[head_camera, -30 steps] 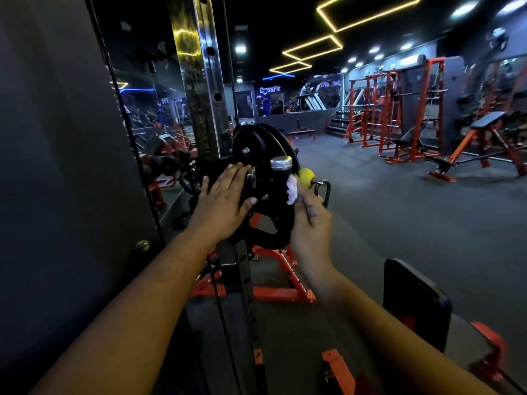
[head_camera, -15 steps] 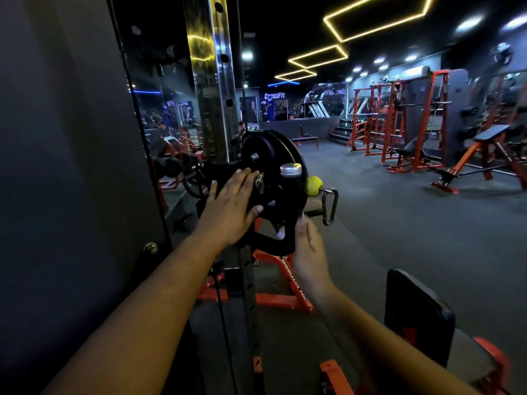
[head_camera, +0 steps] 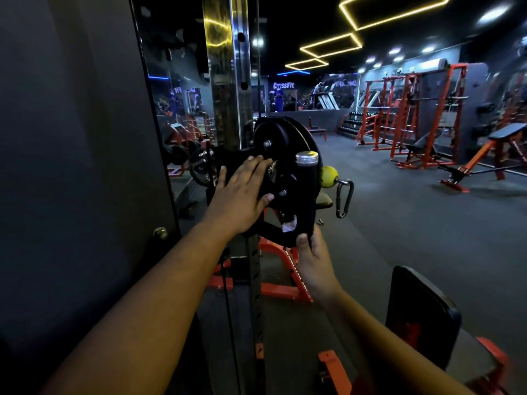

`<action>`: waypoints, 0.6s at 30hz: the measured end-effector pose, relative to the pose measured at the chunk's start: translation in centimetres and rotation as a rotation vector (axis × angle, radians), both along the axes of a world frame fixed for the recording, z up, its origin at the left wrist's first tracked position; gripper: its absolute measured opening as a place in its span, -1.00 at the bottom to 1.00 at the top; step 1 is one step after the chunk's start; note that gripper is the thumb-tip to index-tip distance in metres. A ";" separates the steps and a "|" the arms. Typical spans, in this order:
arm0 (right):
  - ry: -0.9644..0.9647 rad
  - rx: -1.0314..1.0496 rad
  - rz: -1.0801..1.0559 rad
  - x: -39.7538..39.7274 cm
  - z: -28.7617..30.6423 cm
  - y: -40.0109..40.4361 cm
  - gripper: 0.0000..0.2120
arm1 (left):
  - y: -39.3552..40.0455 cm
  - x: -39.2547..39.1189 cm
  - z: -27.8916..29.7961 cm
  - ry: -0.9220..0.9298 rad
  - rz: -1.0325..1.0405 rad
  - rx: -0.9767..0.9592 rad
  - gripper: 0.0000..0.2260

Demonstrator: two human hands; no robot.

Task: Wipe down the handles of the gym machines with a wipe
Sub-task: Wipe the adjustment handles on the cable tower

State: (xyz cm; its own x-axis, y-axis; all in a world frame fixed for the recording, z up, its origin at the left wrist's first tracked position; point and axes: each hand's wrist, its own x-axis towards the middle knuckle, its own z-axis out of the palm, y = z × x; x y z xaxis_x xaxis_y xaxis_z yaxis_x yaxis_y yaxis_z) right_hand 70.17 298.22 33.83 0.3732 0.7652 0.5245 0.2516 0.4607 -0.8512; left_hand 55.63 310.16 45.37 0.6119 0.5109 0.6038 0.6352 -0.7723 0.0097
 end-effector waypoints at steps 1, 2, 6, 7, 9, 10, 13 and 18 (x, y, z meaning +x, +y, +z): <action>-0.003 0.004 0.019 0.1 -0.5 0.2 -0.47 | -0.1 0.0 0.0 0.002 0.002 -0.002 -0.35; -0.016 -0.004 0.044 0.3 -0.7 0.2 -0.52 | -0.1 0.1 0.0 -0.001 0.000 -0.006 -0.35; -0.108 -0.171 0.175 2.0 -0.4 0.8 -0.52 | -0.3 0.1 0.1 -0.009 -0.006 -0.017 -0.34; -0.142 -0.202 0.192 2.5 0.1 0.9 -0.51 | -0.4 0.1 0.2 -0.006 -0.002 -0.017 -0.34; -0.186 -0.248 0.202 2.8 1.1 0.6 -0.55 | -0.4 0.1 0.2 0.002 0.006 -0.021 -0.34; -0.193 -0.256 0.180 2.9 1.5 0.4 -0.58 | -0.5 0.1 0.2 0.008 0.010 -0.022 -0.34; -0.210 -0.265 0.126 3.0 2.2 -1.1 -0.71 | -0.4 0.0 0.4 0.014 0.015 -0.025 -0.34; 0.112 0.001 0.011 0.7 4.5 -5.0 -0.72 | -0.5 0.4 0.1 -0.015 -0.002 -0.031 -0.36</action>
